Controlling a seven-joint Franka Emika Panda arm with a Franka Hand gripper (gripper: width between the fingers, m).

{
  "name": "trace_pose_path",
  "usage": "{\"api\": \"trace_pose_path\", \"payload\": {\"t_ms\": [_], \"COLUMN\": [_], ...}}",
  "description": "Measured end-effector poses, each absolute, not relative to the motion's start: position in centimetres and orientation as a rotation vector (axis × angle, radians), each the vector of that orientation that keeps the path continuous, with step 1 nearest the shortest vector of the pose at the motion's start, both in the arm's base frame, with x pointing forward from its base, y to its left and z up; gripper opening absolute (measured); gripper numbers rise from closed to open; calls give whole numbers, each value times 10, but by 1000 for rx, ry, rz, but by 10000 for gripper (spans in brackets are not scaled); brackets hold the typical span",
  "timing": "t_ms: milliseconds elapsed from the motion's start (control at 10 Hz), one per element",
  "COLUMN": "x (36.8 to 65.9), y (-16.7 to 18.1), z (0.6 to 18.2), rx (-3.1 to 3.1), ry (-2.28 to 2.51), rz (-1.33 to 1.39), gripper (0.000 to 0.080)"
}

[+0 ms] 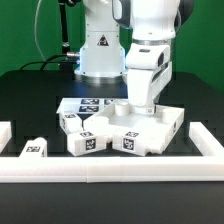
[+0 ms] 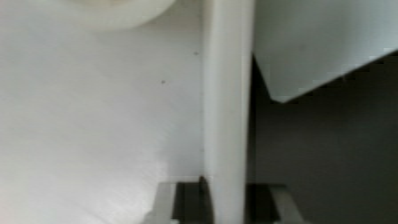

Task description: Assemble one leg

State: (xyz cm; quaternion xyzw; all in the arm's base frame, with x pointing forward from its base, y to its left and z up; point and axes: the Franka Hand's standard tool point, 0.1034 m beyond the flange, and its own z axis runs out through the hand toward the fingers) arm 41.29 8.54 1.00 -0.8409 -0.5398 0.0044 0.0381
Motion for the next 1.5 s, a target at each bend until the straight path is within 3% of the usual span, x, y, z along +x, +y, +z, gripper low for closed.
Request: {"api": "trace_pose_path", "payload": {"t_ms": [600,1500], "x": [421,479], "y": [74,73], "z": [9,9], "rx": [-2443,-2329], "ry": [-1865,-2036], "rz": [-19,-69], "gripper": [61,61]}}
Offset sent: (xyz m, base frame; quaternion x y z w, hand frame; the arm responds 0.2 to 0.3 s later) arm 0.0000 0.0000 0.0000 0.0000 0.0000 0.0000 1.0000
